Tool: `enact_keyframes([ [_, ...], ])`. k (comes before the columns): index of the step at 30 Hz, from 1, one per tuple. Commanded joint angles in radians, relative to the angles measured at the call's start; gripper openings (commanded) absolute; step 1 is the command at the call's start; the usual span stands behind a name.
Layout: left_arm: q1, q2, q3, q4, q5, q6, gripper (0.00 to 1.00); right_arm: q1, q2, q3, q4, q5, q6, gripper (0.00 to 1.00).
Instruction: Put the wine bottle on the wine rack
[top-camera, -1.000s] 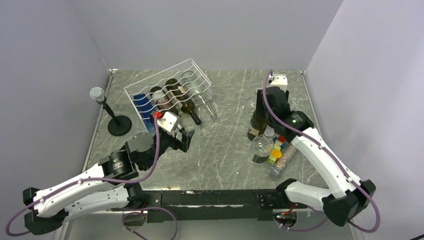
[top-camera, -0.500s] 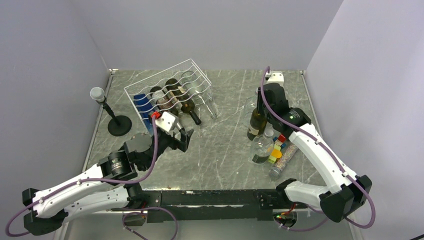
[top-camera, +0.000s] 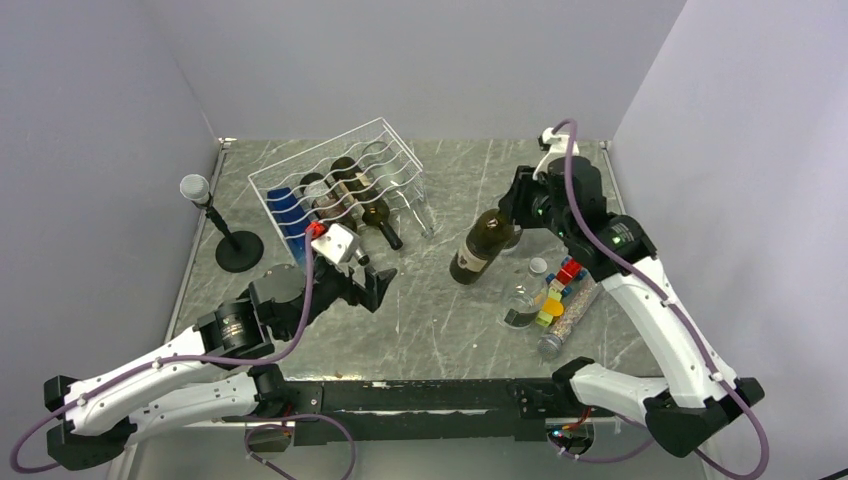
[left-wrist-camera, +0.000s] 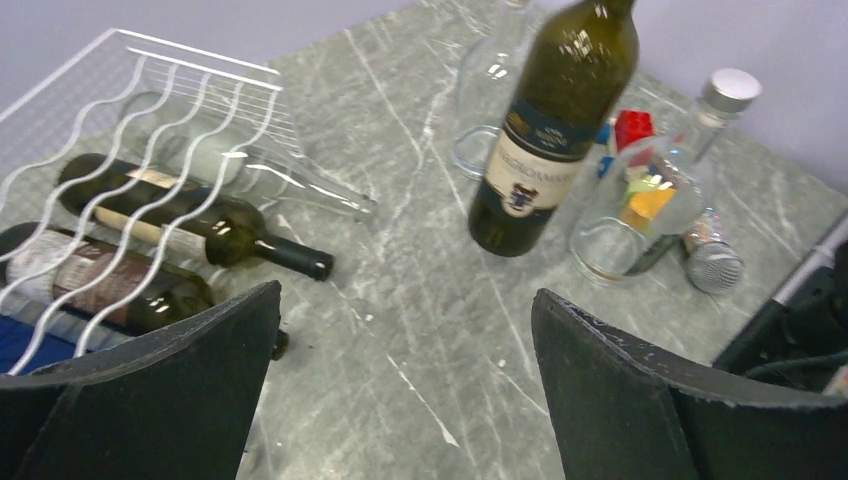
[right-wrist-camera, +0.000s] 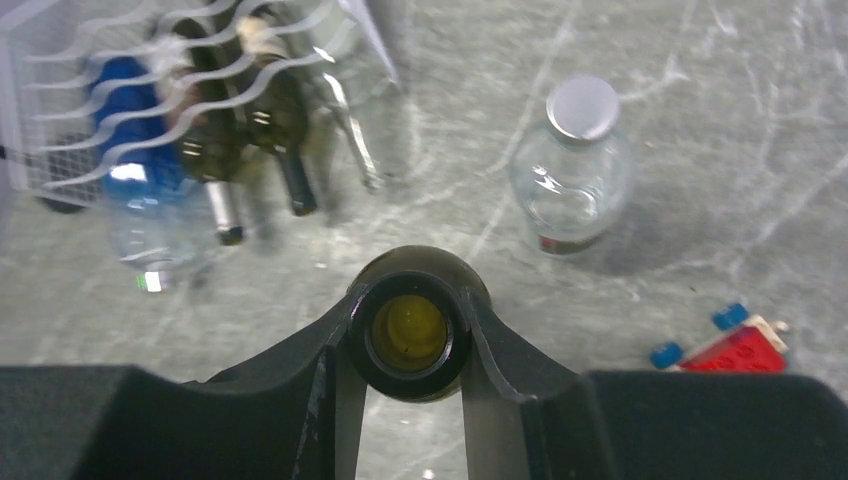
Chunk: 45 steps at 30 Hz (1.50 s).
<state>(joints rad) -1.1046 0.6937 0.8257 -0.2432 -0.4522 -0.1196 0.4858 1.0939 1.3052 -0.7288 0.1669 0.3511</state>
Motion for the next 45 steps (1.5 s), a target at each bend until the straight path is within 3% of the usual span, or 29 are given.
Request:
enact_keyframes([
  [1,0.003,-0.009,-0.011,0.043,0.137,-0.085,0.99,-0.002,-0.051,0.132,0.093,-0.196,0.097,0.00],
  [11,0.002,0.076,-0.197,0.355,0.343,-0.211,0.99,-0.002,-0.081,0.017,0.208,-0.547,0.257,0.00],
  [16,0.003,0.179,-0.208,0.368,0.318,-0.207,0.99,-0.001,-0.096,-0.042,0.275,-0.662,0.299,0.00],
  [25,0.003,0.220,-0.258,0.426,0.386,-0.172,0.99,-0.001,-0.133,-0.093,0.361,-0.737,0.360,0.00],
  [30,0.002,0.234,-0.249,0.393,0.367,-0.163,0.90,-0.002,-0.153,-0.114,0.400,-0.763,0.373,0.00],
  [33,0.003,0.253,-0.239,0.384,0.369,-0.163,0.83,-0.001,-0.155,-0.116,0.408,-0.779,0.379,0.00],
  [35,0.002,0.269,-0.228,0.377,0.384,-0.160,0.73,-0.002,-0.158,-0.122,0.418,-0.787,0.382,0.00],
  [37,0.002,0.285,-0.213,0.365,0.393,-0.150,0.45,-0.001,-0.160,-0.124,0.416,-0.790,0.377,0.00],
  [39,0.002,0.298,-0.194,0.348,0.391,-0.140,0.05,-0.001,-0.162,-0.126,0.413,-0.791,0.363,0.00],
  [43,0.002,0.308,-0.159,0.307,0.380,-0.126,0.01,-0.002,-0.155,-0.116,0.349,-0.770,0.267,0.00],
  [44,0.000,0.307,-0.149,0.294,0.377,-0.121,0.01,-0.001,-0.153,-0.112,0.306,-0.750,0.238,0.06],
  [45,0.000,0.305,-0.138,0.280,0.374,-0.114,0.01,-0.002,-0.152,-0.106,0.273,-0.716,0.205,0.30],
])
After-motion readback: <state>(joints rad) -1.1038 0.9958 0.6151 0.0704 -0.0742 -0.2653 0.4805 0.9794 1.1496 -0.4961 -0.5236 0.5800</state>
